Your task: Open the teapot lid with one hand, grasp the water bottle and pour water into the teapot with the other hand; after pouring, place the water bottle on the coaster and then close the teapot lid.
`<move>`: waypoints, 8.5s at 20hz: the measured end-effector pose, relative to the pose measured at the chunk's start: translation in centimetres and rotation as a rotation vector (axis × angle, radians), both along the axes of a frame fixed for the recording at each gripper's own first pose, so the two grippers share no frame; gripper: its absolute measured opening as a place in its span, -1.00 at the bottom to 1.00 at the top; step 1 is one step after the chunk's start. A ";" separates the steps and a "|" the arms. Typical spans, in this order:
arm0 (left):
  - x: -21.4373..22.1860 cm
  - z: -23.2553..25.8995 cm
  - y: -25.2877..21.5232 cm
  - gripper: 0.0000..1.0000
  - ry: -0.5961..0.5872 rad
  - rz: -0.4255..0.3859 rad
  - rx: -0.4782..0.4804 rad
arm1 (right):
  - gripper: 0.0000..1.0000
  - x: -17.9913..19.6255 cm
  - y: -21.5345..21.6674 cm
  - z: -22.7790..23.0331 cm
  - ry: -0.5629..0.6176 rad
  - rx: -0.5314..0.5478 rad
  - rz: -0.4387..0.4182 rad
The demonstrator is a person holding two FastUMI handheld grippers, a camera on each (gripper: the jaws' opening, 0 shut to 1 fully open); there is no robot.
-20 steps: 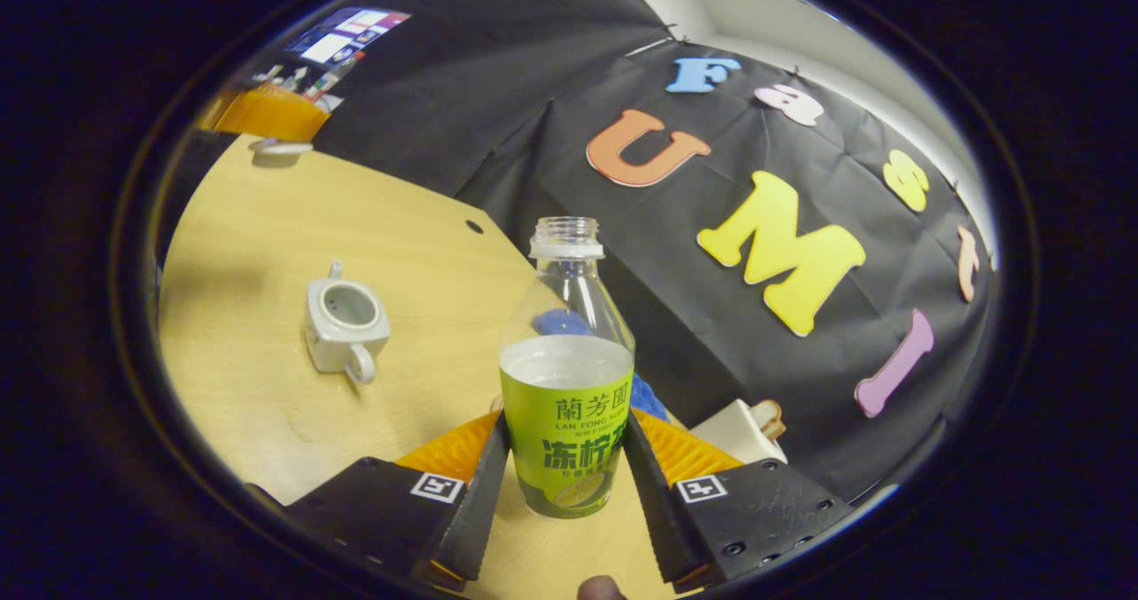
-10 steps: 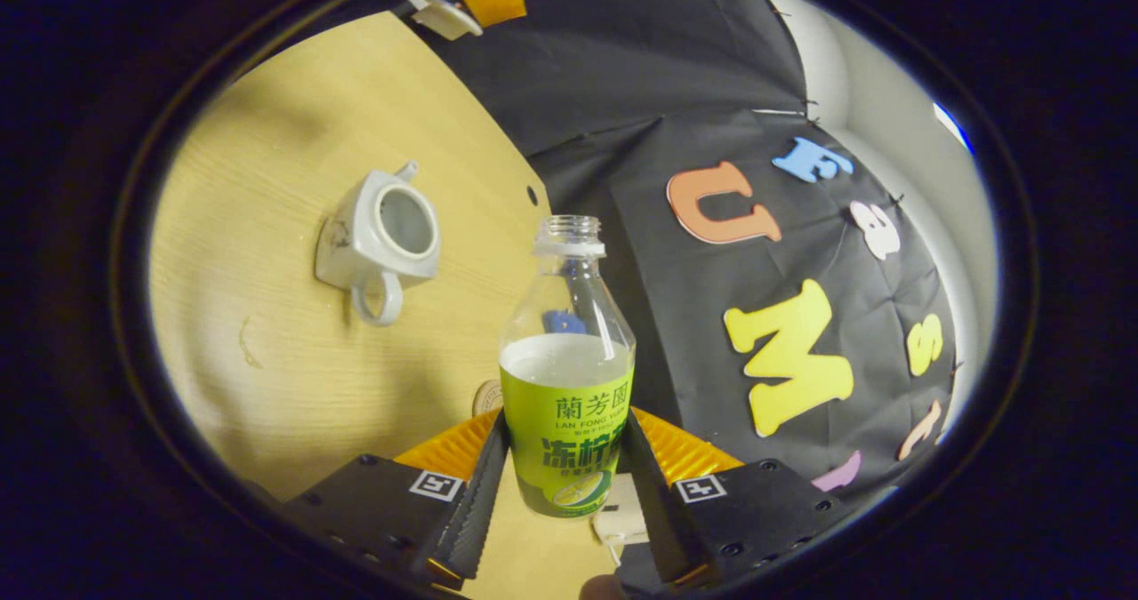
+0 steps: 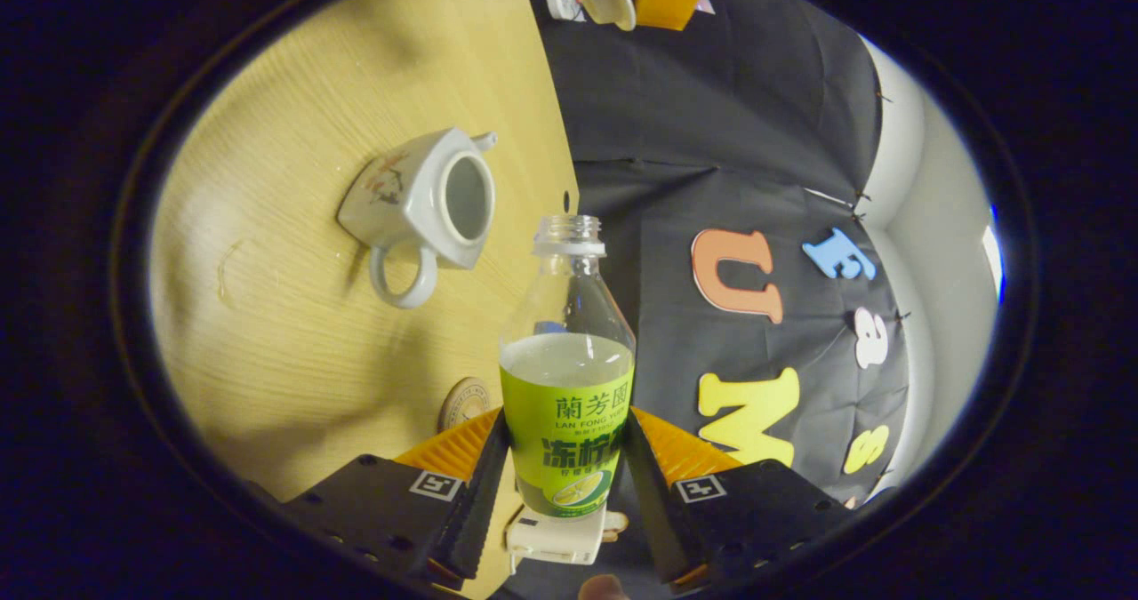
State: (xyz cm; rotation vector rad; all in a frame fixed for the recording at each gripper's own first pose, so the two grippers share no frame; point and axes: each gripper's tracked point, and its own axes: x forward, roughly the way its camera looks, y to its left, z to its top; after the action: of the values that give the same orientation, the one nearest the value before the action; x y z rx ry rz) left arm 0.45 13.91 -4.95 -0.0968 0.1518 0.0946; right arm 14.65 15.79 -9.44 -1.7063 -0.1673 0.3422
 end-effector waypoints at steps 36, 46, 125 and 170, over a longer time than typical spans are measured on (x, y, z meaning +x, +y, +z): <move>-0.5 0.3 0.1 -0.95 0.009 -0.008 0.024 | 0.43 -0.1 4.0 4.2 -0.289 -0.437 0.150; -0.6 0.5 0.1 -0.95 0.010 -0.008 0.023 | 0.43 -0.2 4.6 4.6 -0.310 -0.484 0.158; -0.2 1.8 -2.6 -0.95 -0.040 -0.061 0.073 | 0.97 9.6 -1.9 -1.4 0.608 1.507 -0.281; 5.2 1.1 -10.7 0.96 -0.098 -0.070 0.117 | 0.92 -6.9 -15.3 2.7 0.306 1.623 -0.316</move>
State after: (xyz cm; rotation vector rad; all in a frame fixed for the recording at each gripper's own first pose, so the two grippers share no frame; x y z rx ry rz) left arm 5.70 3.16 -3.89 0.0207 0.0518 0.0284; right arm 7.72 0.47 -6.78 -0.0550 0.0695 0.1182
